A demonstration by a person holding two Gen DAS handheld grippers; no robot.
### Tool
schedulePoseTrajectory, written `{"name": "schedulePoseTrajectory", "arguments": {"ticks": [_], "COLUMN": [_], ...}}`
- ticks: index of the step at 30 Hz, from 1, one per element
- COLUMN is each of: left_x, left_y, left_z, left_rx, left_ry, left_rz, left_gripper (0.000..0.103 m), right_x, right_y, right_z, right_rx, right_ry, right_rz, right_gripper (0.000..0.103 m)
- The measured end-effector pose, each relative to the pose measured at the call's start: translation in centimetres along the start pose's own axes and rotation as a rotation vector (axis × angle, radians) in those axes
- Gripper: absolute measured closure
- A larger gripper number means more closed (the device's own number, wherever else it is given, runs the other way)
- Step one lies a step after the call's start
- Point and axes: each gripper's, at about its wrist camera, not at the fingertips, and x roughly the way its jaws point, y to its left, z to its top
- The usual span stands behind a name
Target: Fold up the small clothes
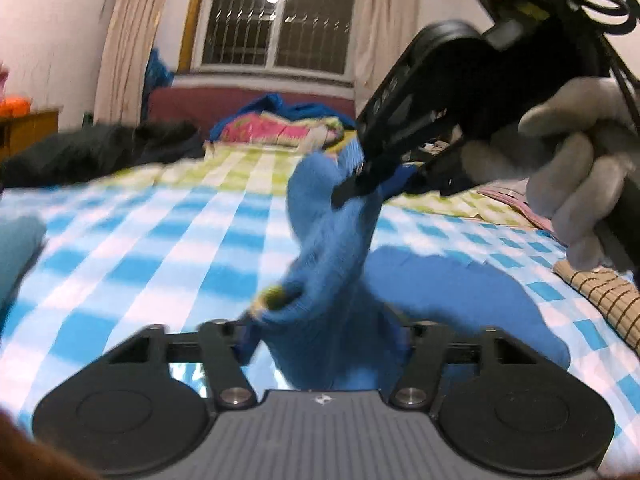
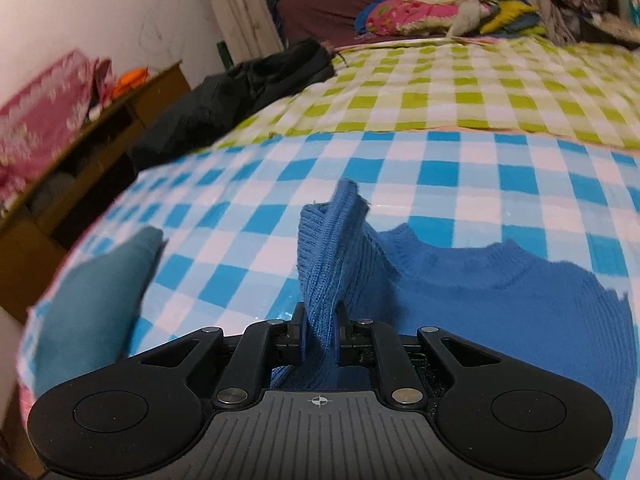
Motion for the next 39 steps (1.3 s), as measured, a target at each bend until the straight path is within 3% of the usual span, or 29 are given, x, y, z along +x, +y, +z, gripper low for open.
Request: {"name": "schedulePoseTrajectory", "arguments": {"ticks": [3,6,11,14,20,23,28,31,36,39], "left_x": [0.5,0.9,1.5,1.7,1.1,0.7,0.3,0.4,0.5,0.7], "left_y": [-1.5,-3.2,-6.3,-7.9,-7.4,-7.2,-6.9,-6.8,-6.6,-6.5], "left_z": [1.5,2.7,2.3,0.5,-1.1,-0.9,-1.7,-2.3,-2.3,-2.1], "left_rx": [0.018,0.029,0.074,0.11,0.069,0.062,0.066,0.069,0.047,0.048], "left_ry": [0.013,0.015,0.035,0.084,0.131,0.116,0.103,0.11,0.115,0.116], "left_rz": [-0.042,-0.072,-0.113,-0.125,-0.121,-0.128,-0.143,-0.145,-0.155,-0.157], "left_gripper": [0.078,0.081,0.082,0.082,0.083,0.083,0.083,0.083,0.083,0.083], "right_x": [-1.4,-3.1,-5.2,-4.7,-2.1,-1.2,-1.4,-1.5,-2.5,-1.6], "right_y": [-2.3,-4.8,-8.7,-10.6,-11.6,-11.9,-13.3,-14.4,-14.6,-13.9], "right_z": [0.0,0.1,-0.7,-2.1,-4.3,-4.2,-4.8,-5.8,-6.1,-5.4], "right_rx": [0.037,0.085,0.131,0.183,0.249,0.281,0.294,0.335,0.391,0.393], "right_ry": [-0.025,-0.058,-0.095,-0.057,-0.01,-0.009,-0.013,0.004,-0.067,-0.042], "right_rz": [0.01,0.032,0.039,0.048,0.063,0.02,-0.072,-0.081,-0.05,-0.009], "right_gripper": [0.096,0.098,0.098,0.095,0.089,0.076,0.076,0.076,0.075,0.064]}}
